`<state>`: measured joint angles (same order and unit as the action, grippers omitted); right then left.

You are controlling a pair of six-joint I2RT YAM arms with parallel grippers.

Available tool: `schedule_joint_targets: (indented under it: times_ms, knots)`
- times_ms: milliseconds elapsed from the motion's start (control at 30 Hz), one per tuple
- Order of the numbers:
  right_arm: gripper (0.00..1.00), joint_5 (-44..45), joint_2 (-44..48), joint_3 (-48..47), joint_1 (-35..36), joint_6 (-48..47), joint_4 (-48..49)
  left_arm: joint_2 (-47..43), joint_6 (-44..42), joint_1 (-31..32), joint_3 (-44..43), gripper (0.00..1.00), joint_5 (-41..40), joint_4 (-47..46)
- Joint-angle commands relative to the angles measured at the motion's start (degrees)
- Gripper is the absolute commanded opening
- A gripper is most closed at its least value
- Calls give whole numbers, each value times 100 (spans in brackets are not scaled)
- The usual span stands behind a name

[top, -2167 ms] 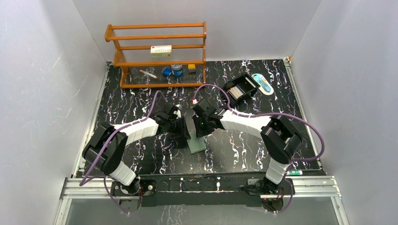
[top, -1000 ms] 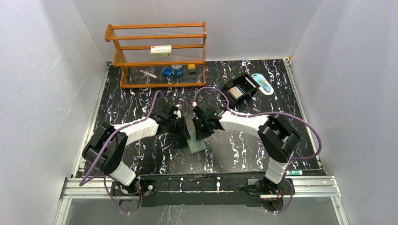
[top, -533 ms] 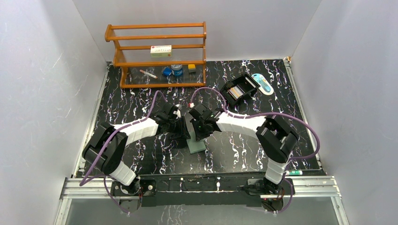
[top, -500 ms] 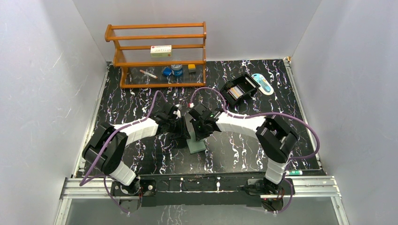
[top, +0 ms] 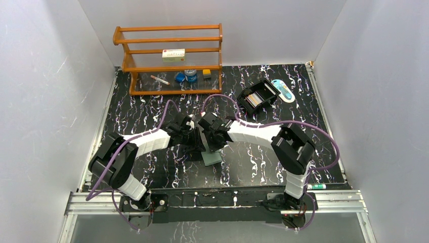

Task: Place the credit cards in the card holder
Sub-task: Close the card holder at the center of the board, then reset both arms

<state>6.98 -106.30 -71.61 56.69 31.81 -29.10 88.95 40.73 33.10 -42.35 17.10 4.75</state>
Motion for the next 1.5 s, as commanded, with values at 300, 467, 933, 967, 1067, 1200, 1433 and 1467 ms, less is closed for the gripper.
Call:
schedule_joint_targets:
  times_ms: [300, 467, 933, 967, 1067, 1200, 1433, 1467]
  knots:
    - [0, -649, -1194, 216, -108, -202, -660, -377, 92, -9, 321, 33, 149, -106]
    - [1, -375, -806, -7, -114, -149, -691, -567, 31, -18, 115, 33, -119, 189]
    - [37, 1515, 2277, -773, -259, -63, -1023, -2189, -713, -88, -2261, 51, -1536, 2502]
    - [42, 1567, 2573, -773, -263, -108, -987, -2338, -794, -91, -2487, 57, -1558, 2661]
    - [58, 1687, 3283, -783, -266, -176, -918, -2617, -1050, -91, -3087, 85, -1669, 3082]
    - [80, 1792, 3889, -891, -263, -193, -1123, -2803, -1396, -93, -3715, 99, -1551, 3456]
    - [98, 1906, 4859, -496, -265, 27, -1089, -3280, -1567, -93, -3806, 99, -1043, 3568]
    - [98, 1934, 5025, -413, -263, 135, -1073, -3372, -1492, -89, -3736, 99, -1084, 3563]
